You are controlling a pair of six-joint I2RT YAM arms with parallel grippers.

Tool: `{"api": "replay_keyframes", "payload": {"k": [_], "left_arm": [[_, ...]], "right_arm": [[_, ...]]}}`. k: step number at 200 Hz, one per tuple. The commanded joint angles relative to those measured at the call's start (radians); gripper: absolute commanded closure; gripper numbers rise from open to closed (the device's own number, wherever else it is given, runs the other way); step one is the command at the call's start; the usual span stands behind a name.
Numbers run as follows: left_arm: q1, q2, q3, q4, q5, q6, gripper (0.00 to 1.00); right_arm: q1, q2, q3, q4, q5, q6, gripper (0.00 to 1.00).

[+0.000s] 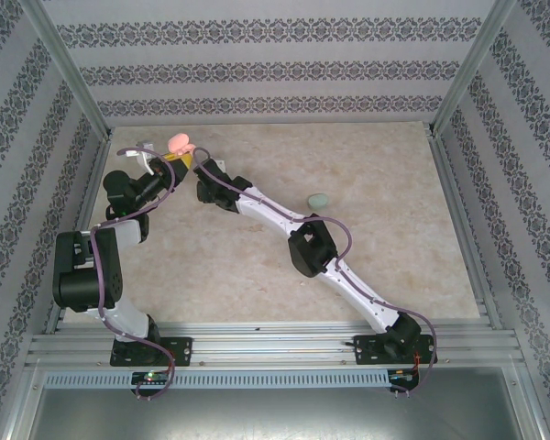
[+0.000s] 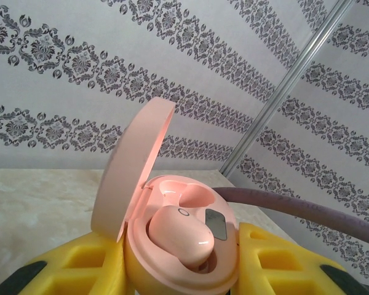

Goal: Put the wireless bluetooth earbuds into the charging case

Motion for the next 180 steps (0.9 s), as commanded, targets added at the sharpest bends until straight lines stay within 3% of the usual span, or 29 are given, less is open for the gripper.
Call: {"api": "replay_keyframes", "payload": {"k": [1, 65, 180], "left_arm": [[0.01, 0.002, 0.011, 0.086, 0.034, -0.023, 0.8], [0.01, -0.035, 0.0, 0.034, 0.039, 0.009, 0.8], [0.008, -0.146, -0.048, -0.075, 0.067, 0.061, 0.8]], "right_arm": [[0.027, 0.03, 0.035, -0.04, 0.01, -0.013, 0.7], [0.034, -0.019, -0.026, -0.11, -0.011, -0.035, 0.78], [-0.016, -0.48, -0.719, -0.001, -0.072, -0.031, 0.79]]}}
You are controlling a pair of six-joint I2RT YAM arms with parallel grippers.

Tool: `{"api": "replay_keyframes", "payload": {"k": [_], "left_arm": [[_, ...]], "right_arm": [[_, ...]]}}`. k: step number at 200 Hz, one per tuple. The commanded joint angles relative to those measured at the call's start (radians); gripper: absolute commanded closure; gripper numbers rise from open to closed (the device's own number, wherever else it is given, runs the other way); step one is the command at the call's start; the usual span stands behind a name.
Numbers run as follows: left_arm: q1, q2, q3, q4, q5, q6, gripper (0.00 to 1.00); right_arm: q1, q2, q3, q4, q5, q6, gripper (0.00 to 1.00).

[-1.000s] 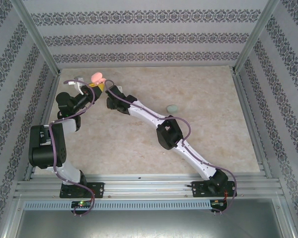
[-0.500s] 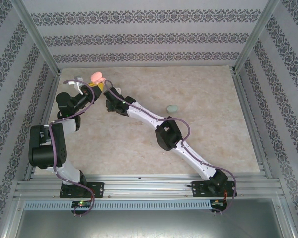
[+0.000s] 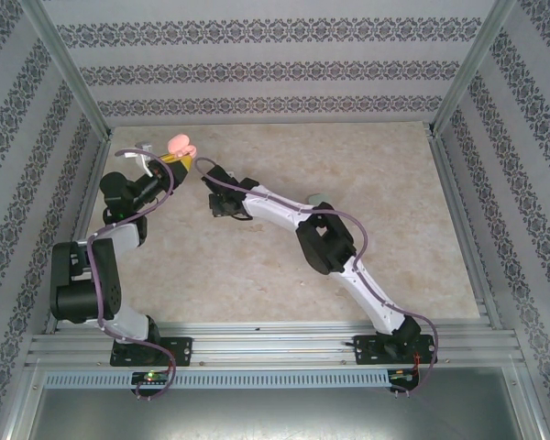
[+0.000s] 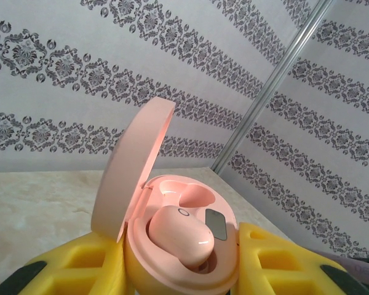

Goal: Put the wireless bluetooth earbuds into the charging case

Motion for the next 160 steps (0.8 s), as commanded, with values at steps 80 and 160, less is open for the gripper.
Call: {"api": "replay_keyframes", "payload": {"k": [80, 160], "left_arm": [[-0.046, -0.118, -0.056, -0.018, 0.107, 0.077, 0.79], [-0.193, -0.109, -0.074, 0.032, 0.182, 0.055, 0.79]], "right_arm": [[-0.057, -0.59, -0.801, 0.227, -0.097, 0.13, 0.79], [-0.085, -0.961, -0.984, 0.271, -0.169, 0.17, 0.79]]}}
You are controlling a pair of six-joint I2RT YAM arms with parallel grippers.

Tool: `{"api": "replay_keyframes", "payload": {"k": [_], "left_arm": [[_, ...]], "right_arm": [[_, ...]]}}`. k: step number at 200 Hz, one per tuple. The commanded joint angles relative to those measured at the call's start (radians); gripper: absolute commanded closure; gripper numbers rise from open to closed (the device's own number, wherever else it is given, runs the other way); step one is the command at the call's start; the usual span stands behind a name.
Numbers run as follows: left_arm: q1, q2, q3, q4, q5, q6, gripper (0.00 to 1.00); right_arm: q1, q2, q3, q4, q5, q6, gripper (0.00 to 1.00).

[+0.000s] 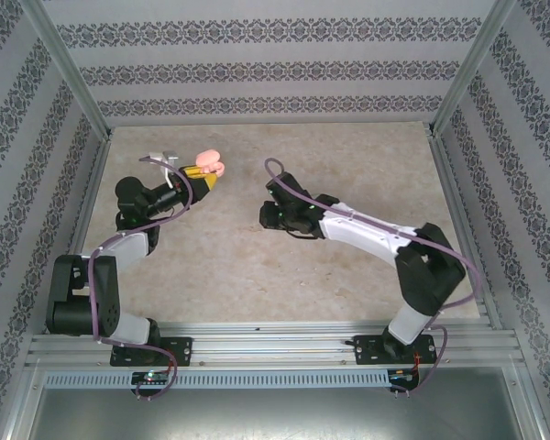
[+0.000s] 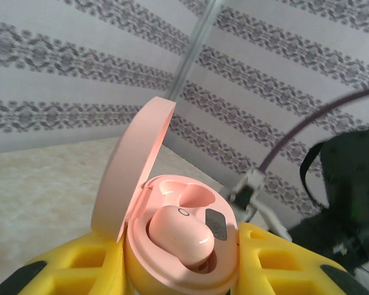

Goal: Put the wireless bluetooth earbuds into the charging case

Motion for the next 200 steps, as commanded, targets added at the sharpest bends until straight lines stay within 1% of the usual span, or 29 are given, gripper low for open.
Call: {"api": "replay_keyframes", "payload": {"k": [1, 24, 45, 66, 93, 113, 129, 158, 200], "left_arm": [[-0.034, -0.018, -0.019, 0.069, 0.057, 0.005, 0.79], [-0.062, -0.039, -0.031, 0.054, 0.074, 0.023, 0.79], [-0.081, -0.076, -0.033, -0.021, 0.084, 0.078, 0.79], [-0.103, -0.128, -0.023, -0.184, 0.081, 0.195, 0.79], [-0.141, -0.191, 0.016, -0.432, 0.068, 0.375, 0.79], [-0.159, -0.213, 0.042, -0.543, 0.065, 0.442, 0.79], [-0.166, -0.222, 0.049, -0.569, 0.062, 0.454, 0.79], [-0.173, -0.226, 0.055, -0.577, 0.056, 0.453, 0.79], [-0.182, -0.233, 0.062, -0.588, 0.056, 0.45, 0.79]], "right_arm": [[-0.009, -0.094, -0.033, 0.039, -0.046, 0.017, 0.79], [-0.009, -0.185, -0.035, 0.057, -0.094, -0.017, 0.79], [-0.01, -0.264, -0.024, 0.072, -0.135, -0.051, 0.8], [-0.009, -0.311, 0.007, 0.083, -0.191, -0.083, 0.8], [-0.007, -0.317, 0.069, 0.081, -0.277, -0.117, 0.8], [0.0, -0.298, 0.122, 0.069, -0.328, -0.141, 0.8], [0.01, -0.275, 0.166, 0.038, -0.343, -0.166, 0.81], [0.029, -0.22, 0.243, -0.071, -0.328, -0.2, 0.81], [0.043, -0.188, 0.258, -0.086, -0.332, -0.208, 0.81]]}}
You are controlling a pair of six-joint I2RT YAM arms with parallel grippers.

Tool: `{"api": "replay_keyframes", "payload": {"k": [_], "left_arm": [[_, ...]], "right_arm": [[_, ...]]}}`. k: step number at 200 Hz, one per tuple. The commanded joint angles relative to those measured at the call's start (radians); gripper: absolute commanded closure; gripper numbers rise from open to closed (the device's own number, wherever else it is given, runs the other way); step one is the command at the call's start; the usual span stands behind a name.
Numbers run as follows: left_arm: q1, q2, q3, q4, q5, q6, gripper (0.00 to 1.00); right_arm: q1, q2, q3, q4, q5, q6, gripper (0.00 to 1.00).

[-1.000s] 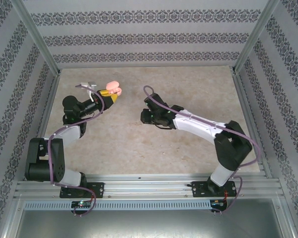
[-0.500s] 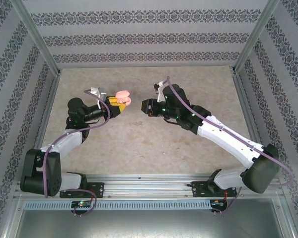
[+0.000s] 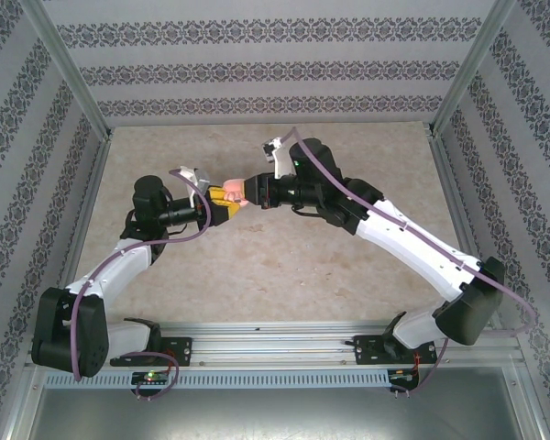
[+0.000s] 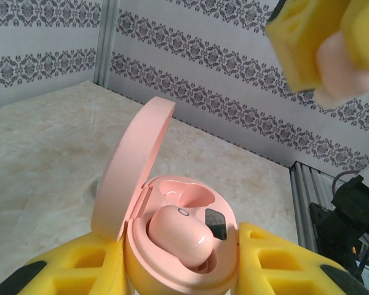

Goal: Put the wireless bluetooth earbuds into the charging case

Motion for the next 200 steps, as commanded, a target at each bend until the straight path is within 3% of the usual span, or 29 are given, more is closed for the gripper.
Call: {"api": "replay_keyframes", "payload": {"k": [1, 121, 200], "left_arm": [[-0.013, -0.026, 0.035, -0.027, 0.007, 0.03, 0.79], [-0.033, -0.018, 0.06, -0.019, 0.028, -0.001, 0.79], [-0.039, 0.003, 0.06, 0.072, 0.061, -0.078, 0.79]], "right_arm": [[0.011, 0.018, 0.029, -0.041, -0.019, -0.03, 0.81], [0.006, 0.088, 0.078, -0.093, 0.009, -0.075, 0.81], [-0.003, 0.093, 0.069, -0.091, 0.018, -0.072, 0.81]]}}
